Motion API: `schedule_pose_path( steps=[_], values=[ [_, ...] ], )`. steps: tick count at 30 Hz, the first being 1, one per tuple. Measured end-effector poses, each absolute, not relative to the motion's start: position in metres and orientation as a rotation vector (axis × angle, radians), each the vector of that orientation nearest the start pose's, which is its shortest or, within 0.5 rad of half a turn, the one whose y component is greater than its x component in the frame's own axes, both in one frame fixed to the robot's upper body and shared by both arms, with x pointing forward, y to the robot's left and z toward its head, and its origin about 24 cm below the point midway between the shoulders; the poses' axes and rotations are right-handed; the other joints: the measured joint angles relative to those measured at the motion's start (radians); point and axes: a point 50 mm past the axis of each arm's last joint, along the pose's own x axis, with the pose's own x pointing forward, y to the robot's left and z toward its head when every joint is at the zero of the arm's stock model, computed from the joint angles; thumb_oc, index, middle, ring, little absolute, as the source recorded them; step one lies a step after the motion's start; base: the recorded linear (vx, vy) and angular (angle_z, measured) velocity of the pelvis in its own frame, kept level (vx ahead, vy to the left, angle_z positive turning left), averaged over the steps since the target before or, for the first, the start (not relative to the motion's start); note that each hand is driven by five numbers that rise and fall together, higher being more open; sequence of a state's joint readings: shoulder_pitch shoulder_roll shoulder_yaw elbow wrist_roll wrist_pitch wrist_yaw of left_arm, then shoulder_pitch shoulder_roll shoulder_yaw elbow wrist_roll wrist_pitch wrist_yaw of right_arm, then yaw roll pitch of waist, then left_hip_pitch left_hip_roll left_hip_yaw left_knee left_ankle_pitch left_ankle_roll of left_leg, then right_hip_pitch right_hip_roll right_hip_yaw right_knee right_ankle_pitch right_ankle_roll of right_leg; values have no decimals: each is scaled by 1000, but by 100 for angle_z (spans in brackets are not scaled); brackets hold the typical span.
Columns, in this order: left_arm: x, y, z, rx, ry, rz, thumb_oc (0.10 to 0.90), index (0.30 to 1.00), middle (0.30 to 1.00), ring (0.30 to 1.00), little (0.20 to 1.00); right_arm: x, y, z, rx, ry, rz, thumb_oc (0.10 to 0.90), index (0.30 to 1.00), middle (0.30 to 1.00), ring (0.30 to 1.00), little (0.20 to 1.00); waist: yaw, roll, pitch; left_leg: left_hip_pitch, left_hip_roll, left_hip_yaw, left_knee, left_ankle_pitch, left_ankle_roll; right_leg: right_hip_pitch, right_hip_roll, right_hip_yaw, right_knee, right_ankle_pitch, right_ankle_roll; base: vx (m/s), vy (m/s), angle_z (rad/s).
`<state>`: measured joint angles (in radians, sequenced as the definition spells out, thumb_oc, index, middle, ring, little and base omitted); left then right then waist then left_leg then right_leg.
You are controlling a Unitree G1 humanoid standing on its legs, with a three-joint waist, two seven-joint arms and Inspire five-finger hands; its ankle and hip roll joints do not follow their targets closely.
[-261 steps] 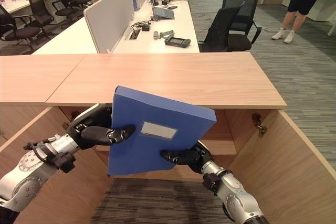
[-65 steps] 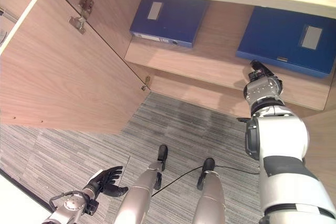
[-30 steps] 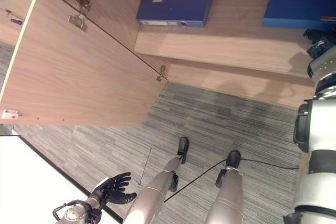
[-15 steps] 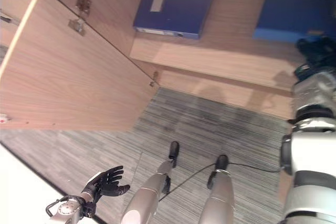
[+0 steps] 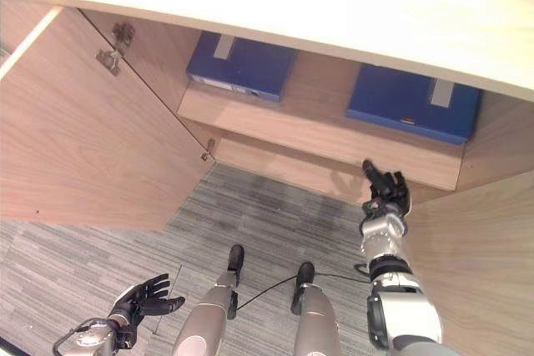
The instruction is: Put the empty folder in the office cabinet
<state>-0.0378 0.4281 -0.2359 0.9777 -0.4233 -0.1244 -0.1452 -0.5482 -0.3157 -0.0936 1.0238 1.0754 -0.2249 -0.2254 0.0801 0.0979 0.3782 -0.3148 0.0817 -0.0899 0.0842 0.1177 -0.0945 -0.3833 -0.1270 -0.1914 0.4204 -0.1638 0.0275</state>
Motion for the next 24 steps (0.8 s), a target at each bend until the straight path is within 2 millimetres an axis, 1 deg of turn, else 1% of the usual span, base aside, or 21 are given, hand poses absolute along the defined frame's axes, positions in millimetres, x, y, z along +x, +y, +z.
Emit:
schedule_pose_path(
  steps=[1,2,3,4,5,7,8,10,11,13,14,15,16,17,19,20,21,22,24],
  values=[
    [167,270,-113,92,844,81,800,900,900,900,900,313,-268,-5,754,214,-696,800,900,900,900,900,1,3,-1,3,-2,4,6,-3,4,4,1,7,0,3,1,-7,9,-11],
    [176,265,-112,86,838,88,800,900,900,900,900,312,-257,-12,759,250,-674,800,900,900,900,900,2,1,0,4,-1,11,9,-3,3,5,1,7,-1,2,5,-7,3,-11],
    [189,259,-107,80,797,79,800,900,900,900,900,311,-253,-15,760,266,-664,800,900,900,900,900,-12,-5,2,4,0,12,9,-6,6,4,0,14,-6,5,7,-3,0,-9],
    [197,252,-107,53,779,104,800,900,900,900,900,308,-246,-22,769,289,-659,800,900,900,900,900,-14,-7,0,6,-1,13,13,-6,6,9,3,14,-6,7,9,0,0,0],
    [210,246,-103,52,754,106,800,900,900,900,900,305,-239,-28,777,314,-653,800,900,900,900,900,-24,-17,-2,9,0,13,13,-9,8,13,2,16,-8,7,10,0,0,0],
    [218,242,-102,48,753,116,800,900,900,900,900,301,-232,-35,790,344,-648,800,900,900,900,900,-24,-29,-2,18,-1,14,13,-10,7,23,4,14,-11,8,10,34,0,-5],
    [224,239,-99,46,736,114,800,900,900,900,900,298,-228,-40,796,362,-648,800,900,900,900,900,-29,-41,-6,23,1,19,13,-11,8,26,6,17,-14,10,9,36,1,-6],
    [228,233,-98,38,731,112,800,900,900,900,900,290,-225,-49,792,393,-650,800,900,900,900,900,-45,-50,-9,45,2,15,10,-12,8,59,10,12,-31,19,2,40,6,1],
    [227,231,-100,34,734,113,800,900,900,900,900,286,-224,-53,784,406,-652,800,900,900,900,900,-47,-52,-10,59,3,17,9,-13,7,74,11,12,-37,19,3,111,24,-2],
    [223,225,-104,22,749,116,800,900,900,900,900,272,-224,-65,759,444,-654,800,900,900,900,900,-54,-62,-24,88,6,23,-4,-25,10,101,11,14,-55,17,6,125,34,-6],
    [214,223,-110,1,773,129,800,900,900,900,900,261,-223,-73,721,473,-635,800,900,900,900,900,-53,-68,-43,114,8,25,-25,-22,12,131,16,12,-81,24,7,112,38,-3],
    [199,222,-118,-19,813,145,800,900,900,900,900,239,-221,-90,678,552,-622,800,900,900,900,900,-54,-85,-87,139,9,29,-43,-25,16,157,18,11,-106,25,10,82,25,-2],
    [194,222,-121,-22,827,148,800,900,900,900,900,232,-220,-95,662,576,-619,800,900,900,900,900,-54,-89,-99,147,9,31,-50,-27,16,167,18,10,-116,25,11,88,17,1],
    [181,224,-127,-32,860,160,800,900,900,900,900,214,-218,-104,599,621,-576,800,900,900,900,900,-55,-99,-123,174,9,30,-67,-23,12,203,21,1,-147,33,18,46,5,2],
    [168,226,-132,-33,891,173,800,900,900,900,900,201,-215,-111,555,655,-531,800,900,900,900,900,-55,-108,-148,185,8,30,-71,-25,16,225,21,-5,-170,36,23,48,-2,7],
    [160,227,-134,-43,899,184,800,900,900,900,900,193,-212,-114,488,683,-462,800,900,900,900,900,-54,-114,-153,209,7,24,-80,-26,17,265,25,-12,-200,47,26,63,-36,14],
    [157,229,-135,-47,901,189,800,900,900,900,900,189,-209,-115,461,696,-418,800,900,900,900,900,-53,-120,-162,218,7,22,-84,-27,18,279,25,-11,-216,50,27,53,-37,14],
    [150,230,-138,-45,921,194,800,900,900,900,900,190,-206,-116,440,702,-379,800,900,900,900,900,-47,-126,-169,222,8,19,-85,-29,21,291,27,-14,-225,53,30,69,-65,12],
    [142,231,-139,-46,928,196,800,900,900,900,900,190,-199,-115,353,714,-284,800,900,900,900,900,-46,-132,-176,235,7,8,-88,-30,22,326,33,-24,-258,64,35,34,-85,19]
  ],
)
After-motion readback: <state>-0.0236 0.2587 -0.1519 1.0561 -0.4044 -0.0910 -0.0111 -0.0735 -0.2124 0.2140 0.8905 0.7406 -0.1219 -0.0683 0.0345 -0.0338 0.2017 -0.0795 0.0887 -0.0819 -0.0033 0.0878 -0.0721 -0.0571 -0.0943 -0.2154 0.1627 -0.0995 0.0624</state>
